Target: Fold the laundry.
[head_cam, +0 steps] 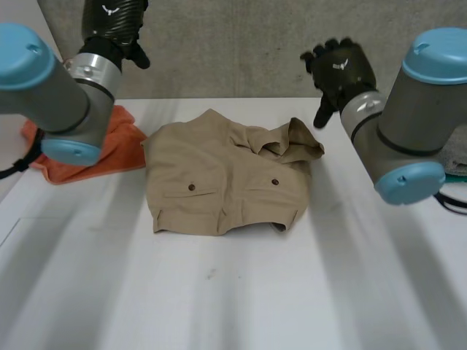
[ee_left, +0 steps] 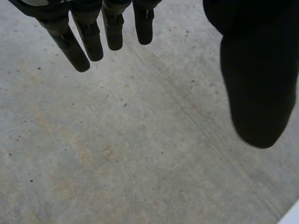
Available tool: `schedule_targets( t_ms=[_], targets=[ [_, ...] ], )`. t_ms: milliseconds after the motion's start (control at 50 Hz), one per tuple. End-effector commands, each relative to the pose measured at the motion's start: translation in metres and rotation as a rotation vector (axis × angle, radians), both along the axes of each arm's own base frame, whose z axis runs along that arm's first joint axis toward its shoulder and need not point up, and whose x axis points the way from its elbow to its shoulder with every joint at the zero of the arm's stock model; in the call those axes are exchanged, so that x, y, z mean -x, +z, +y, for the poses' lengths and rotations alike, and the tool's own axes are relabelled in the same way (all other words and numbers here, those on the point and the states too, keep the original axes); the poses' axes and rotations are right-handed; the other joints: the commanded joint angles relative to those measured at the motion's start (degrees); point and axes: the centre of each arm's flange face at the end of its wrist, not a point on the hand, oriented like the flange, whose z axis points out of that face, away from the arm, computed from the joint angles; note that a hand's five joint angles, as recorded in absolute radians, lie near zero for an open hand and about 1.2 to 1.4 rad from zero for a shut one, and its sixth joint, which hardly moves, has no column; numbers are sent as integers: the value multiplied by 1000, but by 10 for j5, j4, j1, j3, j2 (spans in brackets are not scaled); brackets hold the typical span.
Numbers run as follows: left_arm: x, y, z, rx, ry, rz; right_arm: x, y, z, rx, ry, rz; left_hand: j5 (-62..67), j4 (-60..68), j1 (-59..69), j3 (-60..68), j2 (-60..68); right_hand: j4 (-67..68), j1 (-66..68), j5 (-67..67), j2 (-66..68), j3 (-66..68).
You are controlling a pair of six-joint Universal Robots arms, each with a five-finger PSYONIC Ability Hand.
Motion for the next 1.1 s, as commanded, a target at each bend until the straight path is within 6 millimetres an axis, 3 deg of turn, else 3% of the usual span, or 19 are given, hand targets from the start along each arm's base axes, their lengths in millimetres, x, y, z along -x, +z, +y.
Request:
schedule_targets(
  t_ms=[20, 80, 180, 240, 300, 460, 500, 520, 580, 600, 660, 700, 820, 900, 920, 980, 1000, 1040, 1100],
  targets=[
    [-16, -16, -8, -137, -90, -125, 13, -27, 44, -256, -68, 25, -28, -16, -12, -23, -20, -19, -27, -28, -21, -19],
    [-23, -29, -15, -198, -93, -180, 19, -39, 59, -358, -95, 18, -28, -16, -12, -23, -20, -19, -27, -28, -21, -19],
    [-38, -70, -33, -298, -82, -363, 22, -69, 87, -559, -113, -65, -28, -16, -12, -23, -20, -19, -27, -28, -21, -19],
    [-42, -107, -39, -365, -93, -506, 17, -89, 98, -630, -115, -115, -28, -16, -12, -23, -20, -19, -27, -28, -21, -19],
    [-41, -126, -44, -376, -99, -578, 13, -104, 97, -629, -124, -153, -28, -16, -12, -23, -20, -19, -27, -28, -21, -19],
    [-25, -154, -47, -347, -120, -638, 5, -133, 79, -520, -166, -188, -28, -16, -12, -23, -20, -19, -27, -28, -21, -19],
    [-21, -156, -48, -331, -120, -641, 1, -136, 76, -498, -158, -204, -28, -16, -12, -23, -20, 41, 33, 33, 39, 41],
    [-18, -157, -49, -320, -119, -639, -2, -137, 72, -476, -149, -220, 25, 37, 42, 30, 34, 135, 127, 126, 133, 134],
    [-16, -158, -51, -304, -106, -637, -6, -139, 64, -446, -145, -247, 182, 194, 198, 187, 190, 287, 278, 278, 285, 286],
    [-13, -157, -51, -294, -99, -630, -7, -141, 61, -442, -143, -256, 334, 346, 350, 339, 342, 414, 405, 405, 412, 413],
    [-10, -154, -52, -278, -93, -613, -7, -142, 61, -457, -143, -272, 555, 567, 572, 560, 564, 646, 638, 638, 644, 646],
    [-3, -152, -48, -272, -98, -598, -6, -140, 59, -466, -152, -301, 671, 683, 688, 676, 680, 681, 673, 672, 679, 681],
    [1, -131, -35, -264, -66, -585, 9, -112, 40, -399, -187, -329, 672, 684, 688, 677, 680, 681, 673, 672, 679, 681],
    [0, -99, -17, -255, -34, -567, 30, -77, 2, -257, -233, -334, 672, 684, 688, 677, 680, 681, 673, 672, 679, 681],
    [-1, -86, -8, -258, -26, -553, 39, -63, -17, -197, -242, -323, 672, 684, 688, 677, 680, 681, 673, 672, 679, 681],
    [0, -71, 14, -295, -32, -518, 46, -49, -43, -126, -229, -298, 672, 684, 688, 677, 680, 681, 673, 672, 679, 681],
    [3, -64, 32, -333, -53, -490, 46, -39, -57, -79, -207, -289, 672, 684, 688, 677, 680, 681, 673, 672, 679, 681],
    [10, -60, 63, -389, -93, -448, 47, -30, -76, -23, -177, -292, 672, 684, 688, 677, 680, 681, 673, 672, 679, 681],
    [20, -63, 91, -433, -141, -423, 48, -25, -94, 27, -149, -310, 672, 684, 688, 677, 680, 681, 673, 672, 679, 681]
  ],
)
